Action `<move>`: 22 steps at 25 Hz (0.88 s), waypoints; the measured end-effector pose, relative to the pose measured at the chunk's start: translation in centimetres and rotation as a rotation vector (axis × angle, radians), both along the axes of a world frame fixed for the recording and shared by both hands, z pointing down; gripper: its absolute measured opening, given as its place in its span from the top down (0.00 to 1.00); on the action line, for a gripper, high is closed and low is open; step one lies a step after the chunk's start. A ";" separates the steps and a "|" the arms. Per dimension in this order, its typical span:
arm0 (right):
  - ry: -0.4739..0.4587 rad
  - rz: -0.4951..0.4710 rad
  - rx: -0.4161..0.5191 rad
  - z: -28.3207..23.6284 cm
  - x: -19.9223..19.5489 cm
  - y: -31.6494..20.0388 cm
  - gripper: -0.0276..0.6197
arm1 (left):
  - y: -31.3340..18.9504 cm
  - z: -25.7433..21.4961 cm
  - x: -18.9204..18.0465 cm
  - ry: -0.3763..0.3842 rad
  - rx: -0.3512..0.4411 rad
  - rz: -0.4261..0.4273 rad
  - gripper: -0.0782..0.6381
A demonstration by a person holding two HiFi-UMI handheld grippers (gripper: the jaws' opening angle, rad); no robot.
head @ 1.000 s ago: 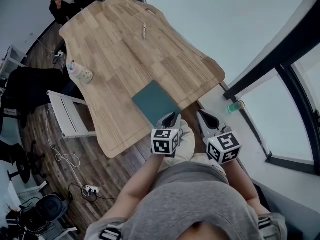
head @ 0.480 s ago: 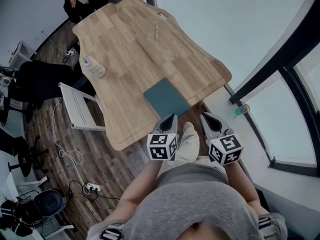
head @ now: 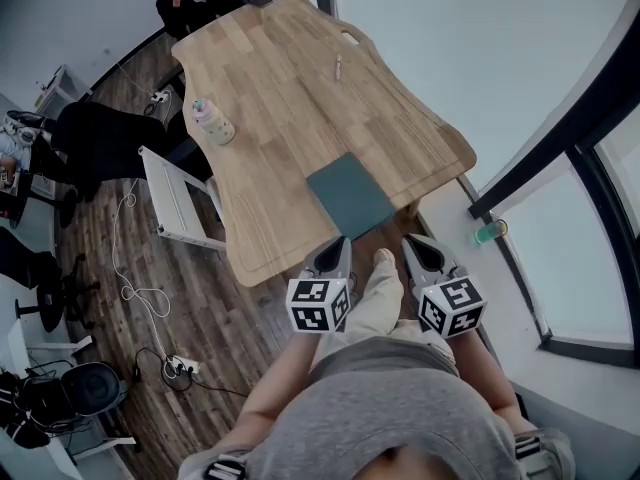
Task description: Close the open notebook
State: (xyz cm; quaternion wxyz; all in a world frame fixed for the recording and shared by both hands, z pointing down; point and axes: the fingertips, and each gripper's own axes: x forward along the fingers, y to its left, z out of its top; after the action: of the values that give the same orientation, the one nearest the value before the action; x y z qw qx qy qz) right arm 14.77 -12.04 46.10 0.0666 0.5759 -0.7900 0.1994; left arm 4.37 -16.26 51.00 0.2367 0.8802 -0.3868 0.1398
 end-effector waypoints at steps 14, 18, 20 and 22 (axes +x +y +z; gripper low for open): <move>-0.011 -0.088 0.006 -0.5 -3.7 1.9 0.95 | 3.2 -2.1 -5.2 0.013 0.040 -0.057 0.89; -0.018 -0.110 0.020 -0.9 -4.3 2.2 0.95 | 4.0 -2.3 -5.9 0.023 0.045 -0.066 0.89; 0.007 -0.136 0.022 -1.0 -4.9 2.5 0.96 | 4.2 -2.3 -5.9 0.025 0.044 -0.064 0.89; 0.033 -0.149 0.025 -0.9 -5.2 2.6 0.96 | 4.3 -2.2 -5.8 0.024 0.045 -0.059 0.89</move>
State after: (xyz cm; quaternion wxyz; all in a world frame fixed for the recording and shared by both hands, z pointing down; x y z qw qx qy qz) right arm 9.54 -9.43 45.18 0.0872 0.5196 -0.8319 0.1746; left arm -1.41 -11.95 48.82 0.2256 0.8750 -0.4130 0.1137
